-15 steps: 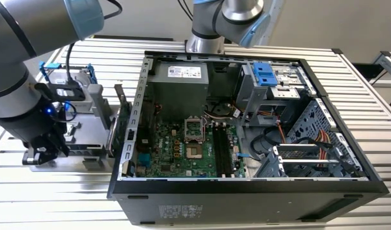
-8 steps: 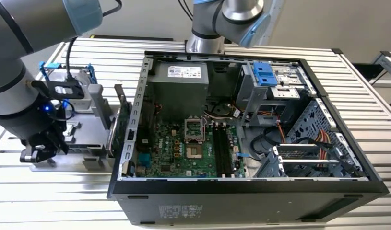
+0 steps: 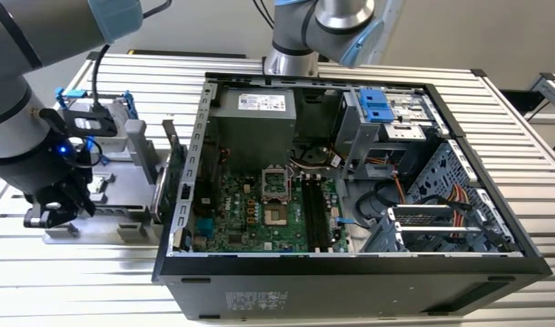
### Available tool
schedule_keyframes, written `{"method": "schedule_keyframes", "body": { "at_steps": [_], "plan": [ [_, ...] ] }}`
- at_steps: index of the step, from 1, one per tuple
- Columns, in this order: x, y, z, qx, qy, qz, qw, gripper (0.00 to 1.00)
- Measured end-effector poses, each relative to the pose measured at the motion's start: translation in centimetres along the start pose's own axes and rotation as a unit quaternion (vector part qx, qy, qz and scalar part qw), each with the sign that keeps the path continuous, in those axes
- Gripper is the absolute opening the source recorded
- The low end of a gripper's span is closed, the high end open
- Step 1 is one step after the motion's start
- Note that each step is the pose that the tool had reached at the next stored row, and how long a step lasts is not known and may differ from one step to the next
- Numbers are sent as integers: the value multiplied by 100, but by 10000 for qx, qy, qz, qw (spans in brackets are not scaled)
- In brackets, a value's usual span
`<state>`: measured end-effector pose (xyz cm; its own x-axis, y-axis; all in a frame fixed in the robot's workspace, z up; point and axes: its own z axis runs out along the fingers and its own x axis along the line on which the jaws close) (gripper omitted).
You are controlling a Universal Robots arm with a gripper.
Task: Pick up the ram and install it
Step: 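Pick up the ram and move it above insertion slot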
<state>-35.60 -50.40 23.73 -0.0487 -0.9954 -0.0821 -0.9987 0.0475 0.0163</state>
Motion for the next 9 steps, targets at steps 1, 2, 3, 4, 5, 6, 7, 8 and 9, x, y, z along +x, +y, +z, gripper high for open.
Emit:
{"method": "schedule_keyframes", "body": {
  "at_steps": [1,2,3,4,5,6,7,8,9],
  "plan": [
    [-1,1,-11,0,0,1,10000,0],
    [-2,1,-21,0,0,1,10000,0],
    [-3,1,-31,1,0,1,10000,0],
    [-4,1,-43,1,0,2,10000,0],
    [-4,2,-54,1,0,2,10000,0],
    [-5,2,-66,1,-1,3,10000,0],
    [-7,2,-80,1,0,3,10000,0],
    [-8,3,-94,1,-1,3,10000,0],
    [-9,3,-108,2,-1,4,10000,0]
  ]
}}
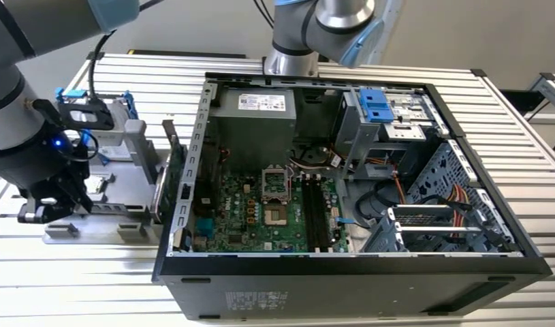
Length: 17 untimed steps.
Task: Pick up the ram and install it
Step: 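Pick up the ram and move it above insertion slot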
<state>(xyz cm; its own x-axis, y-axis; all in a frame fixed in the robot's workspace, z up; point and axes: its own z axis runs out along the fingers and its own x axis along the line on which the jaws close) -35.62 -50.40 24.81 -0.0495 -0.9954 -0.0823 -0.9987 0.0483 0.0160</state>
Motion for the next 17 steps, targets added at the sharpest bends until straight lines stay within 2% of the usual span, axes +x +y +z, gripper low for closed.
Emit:
{"method": "schedule_keyframes", "body": {
  "at_steps": [17],
  "plan": [
    [-19,8,-236,3,-7,6,10000,0]
  ]
}}
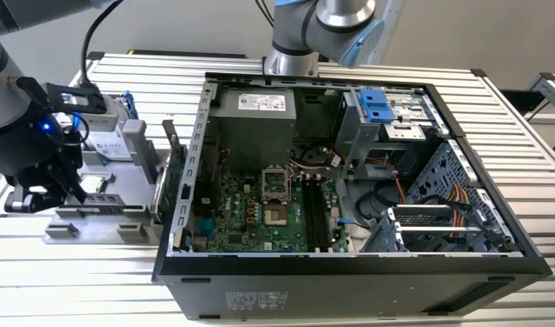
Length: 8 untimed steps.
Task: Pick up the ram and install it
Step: 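Pick up the ram and move it above insertion slot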
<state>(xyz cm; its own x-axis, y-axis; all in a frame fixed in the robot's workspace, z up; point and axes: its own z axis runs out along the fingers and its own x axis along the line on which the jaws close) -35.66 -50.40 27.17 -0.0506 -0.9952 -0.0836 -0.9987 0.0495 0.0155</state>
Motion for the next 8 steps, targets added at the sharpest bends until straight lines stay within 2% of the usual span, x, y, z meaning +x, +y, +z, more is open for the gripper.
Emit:
{"method": "schedule_keyframes", "body": {
  "at_steps": [8],
  "plan": [
    [-10,3,-121,1,-6,3,10000,0]
  ]
}}
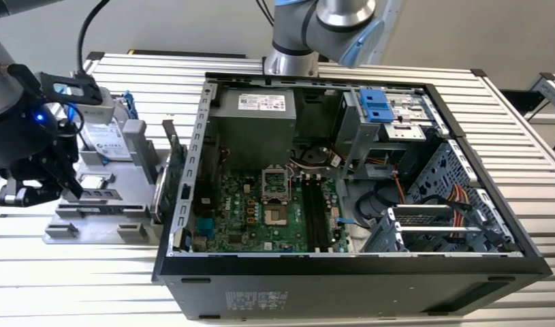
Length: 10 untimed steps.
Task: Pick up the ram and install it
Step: 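Pick up the ram and move it above insertion slot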
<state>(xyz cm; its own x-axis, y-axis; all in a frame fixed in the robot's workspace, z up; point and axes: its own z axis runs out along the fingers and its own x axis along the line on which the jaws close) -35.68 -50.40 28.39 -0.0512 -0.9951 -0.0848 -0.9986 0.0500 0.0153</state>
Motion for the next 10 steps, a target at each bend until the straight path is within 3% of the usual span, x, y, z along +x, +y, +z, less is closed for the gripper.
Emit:
{"method": "schedule_keyframes", "body": {
  "at_steps": [10],
  "plan": [
    [-11,3,-134,1,-11,3,10000,0]
  ]
}}
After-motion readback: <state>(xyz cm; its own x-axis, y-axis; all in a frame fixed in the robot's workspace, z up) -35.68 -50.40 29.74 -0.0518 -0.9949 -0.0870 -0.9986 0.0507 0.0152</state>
